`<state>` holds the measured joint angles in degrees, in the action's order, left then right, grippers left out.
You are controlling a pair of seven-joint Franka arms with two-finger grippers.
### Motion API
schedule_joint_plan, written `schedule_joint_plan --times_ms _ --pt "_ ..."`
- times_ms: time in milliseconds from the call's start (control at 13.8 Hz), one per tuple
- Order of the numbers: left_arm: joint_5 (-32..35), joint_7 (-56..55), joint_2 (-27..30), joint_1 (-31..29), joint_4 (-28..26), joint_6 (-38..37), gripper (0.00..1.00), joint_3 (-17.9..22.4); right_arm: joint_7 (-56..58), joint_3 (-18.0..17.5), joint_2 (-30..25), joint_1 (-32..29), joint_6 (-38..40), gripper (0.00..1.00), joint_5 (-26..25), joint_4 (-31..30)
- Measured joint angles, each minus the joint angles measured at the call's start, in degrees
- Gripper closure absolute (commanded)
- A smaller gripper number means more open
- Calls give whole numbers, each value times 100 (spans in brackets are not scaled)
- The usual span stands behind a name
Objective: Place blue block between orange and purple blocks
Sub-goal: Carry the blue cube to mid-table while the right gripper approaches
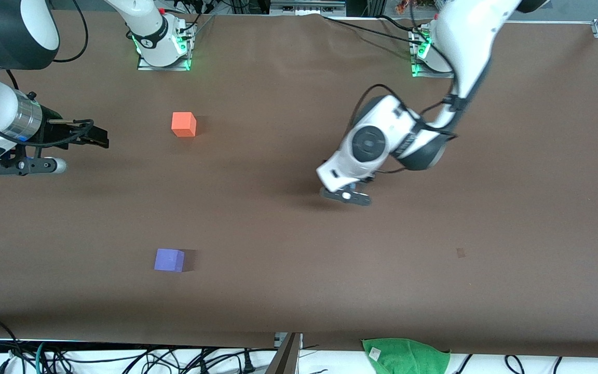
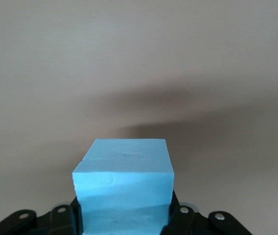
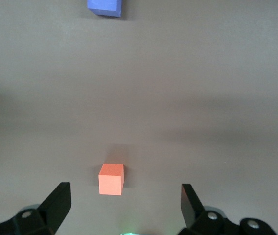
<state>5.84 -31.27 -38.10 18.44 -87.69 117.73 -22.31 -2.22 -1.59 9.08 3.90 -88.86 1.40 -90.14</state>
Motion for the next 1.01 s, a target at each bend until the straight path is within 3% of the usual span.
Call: schedule_joint_plan --times_ms 362,435,507,580,1014 --pt "4 -1347 -678 848 129 1355 85 97 55 -55 28 254 -15 0 80 -1" --pt "4 -1488 -795 991 133 1582 77 185 48 -59 67 324 -61 1 154 -4" --pt "4 -1587 -894 1153 138 1734 30 328 47 -60 125 369 -126 1 213 -5" --pt "4 -1652 -957 1303 167 1830 0 480 47 -61 197 398 -207 1 243 -9" --pt "4 -1717 -732 1332 462 1499 0 726 -378 -64 715 650 -727 1 418 -45"
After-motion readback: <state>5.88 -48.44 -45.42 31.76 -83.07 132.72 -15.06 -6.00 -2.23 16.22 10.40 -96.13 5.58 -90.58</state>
